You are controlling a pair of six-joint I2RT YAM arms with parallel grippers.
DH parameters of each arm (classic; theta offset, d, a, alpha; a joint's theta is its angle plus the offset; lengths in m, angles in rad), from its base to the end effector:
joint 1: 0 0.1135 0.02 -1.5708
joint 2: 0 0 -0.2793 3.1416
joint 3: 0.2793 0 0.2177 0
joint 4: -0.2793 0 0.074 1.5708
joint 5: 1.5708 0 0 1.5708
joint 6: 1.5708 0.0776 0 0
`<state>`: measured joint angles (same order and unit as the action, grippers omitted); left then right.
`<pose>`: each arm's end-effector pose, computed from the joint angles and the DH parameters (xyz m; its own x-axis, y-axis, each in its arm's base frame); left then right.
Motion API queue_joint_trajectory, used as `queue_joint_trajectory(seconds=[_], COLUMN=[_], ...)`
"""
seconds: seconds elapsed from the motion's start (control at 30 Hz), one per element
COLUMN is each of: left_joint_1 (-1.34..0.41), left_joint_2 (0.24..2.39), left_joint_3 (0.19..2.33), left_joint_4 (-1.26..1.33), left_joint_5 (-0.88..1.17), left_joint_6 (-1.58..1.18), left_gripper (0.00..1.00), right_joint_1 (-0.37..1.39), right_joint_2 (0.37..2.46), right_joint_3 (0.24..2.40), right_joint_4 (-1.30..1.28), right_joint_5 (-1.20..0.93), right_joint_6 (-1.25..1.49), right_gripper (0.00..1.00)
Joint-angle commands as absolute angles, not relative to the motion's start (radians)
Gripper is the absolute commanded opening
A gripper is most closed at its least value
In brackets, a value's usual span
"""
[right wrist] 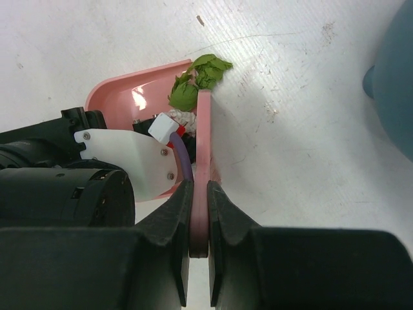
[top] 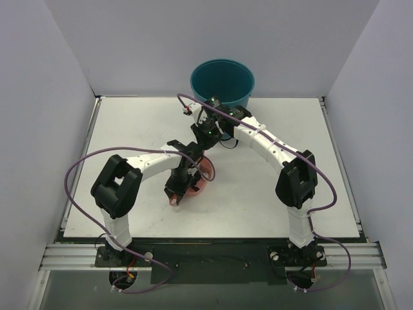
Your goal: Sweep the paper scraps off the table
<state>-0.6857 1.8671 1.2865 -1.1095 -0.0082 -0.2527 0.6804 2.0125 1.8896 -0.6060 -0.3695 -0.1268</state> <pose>0.2259 -0.1840 0.1655 -0.9026 0.4154 0.1132 0.4217 0.9060 0.0376 0.3427 0.3134 0.3024 -0.4129 -0.4859 -0.7703 -0.8551 0.4980 0.1443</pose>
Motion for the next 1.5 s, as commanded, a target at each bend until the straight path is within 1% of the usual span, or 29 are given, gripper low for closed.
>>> queue_joint_trajectory(seconds=[0.0, 0.03, 0.13, 0.17, 0.27, 0.4, 0.7, 0.9, 1.03, 1.2, 1.23, 1.33, 1.37, 1.47], left_joint_1=[-0.684, -0.684, -0.684, -0.686, -0.687, -0.689, -0.718, -0.739, -0.761, -0.801, -0.805, -0.822, -0.83, -0.834], left_joint_2=[1.792, 1.784, 1.77, 1.758, 1.738, 1.71, 1.612, 1.549, 1.536, 1.531, 1.529, 1.523, 1.522, 1.513], left_joint_3=[1.267, 1.261, 1.246, 1.238, 1.217, 1.184, 1.08, 1.0, 0.963, 0.946, 0.939, 0.925, 0.923, 0.91], left_joint_4=[-0.991, -0.982, -0.963, -0.954, -0.931, -0.904, -0.793, -0.736, -0.703, -0.689, -0.68, -0.673, -0.672, -0.66], left_joint_5=[-0.044, -0.046, -0.052, -0.057, -0.061, -0.064, -0.117, -0.202, -0.21, -0.267, -0.275, -0.301, -0.311, -0.318], left_joint_6=[-0.305, -0.311, -0.325, -0.334, -0.353, -0.38, -0.503, -0.583, -0.61, -0.632, -0.638, -0.652, -0.655, -0.661], left_gripper=[0.15, 0.2, 0.3, 0.35, 0.45, 0.51, 0.57, 0.57, 0.56, 0.53, 0.49, 0.45, 0.39, 0.33], right_joint_1=[0.692, 0.692, 0.69, 0.69, 0.689, 0.687, 0.687, 0.686, 0.686, 0.687, 0.684, 0.683, 0.683, 0.684], right_joint_2=[1.947, 1.947, 1.948, 1.945, 1.945, 1.942, 1.924, 1.917, 1.917, 1.908, 1.908, 1.904, 1.905, 1.904], right_joint_3=[1.927, 1.924, 1.922, 1.921, 1.922, 1.928, 1.924, 1.908, 1.908, 1.899, 1.898, 1.894, 1.893, 1.896], right_joint_4=[-0.634, -0.634, -0.634, -0.634, -0.634, -0.635, -0.635, -0.634, -0.634, -0.634, -0.635, -0.635, -0.634, -0.632], right_joint_5=[-0.445, -0.442, -0.425, -0.42, -0.414, -0.417, -0.38, -0.379, -0.38, -0.37, -0.37, -0.371, -0.37, -0.368], right_joint_6=[-0.069, -0.068, -0.06, -0.055, -0.049, -0.04, -0.035, -0.037, -0.034, -0.037, -0.038, -0.04, -0.04, -0.037], right_gripper=[0.0, 0.0, 0.0, 0.0, 0.0, 0.0, 0.0, 0.0, 0.0, 0.0, 0.0, 0.0, 0.0, 0.0])
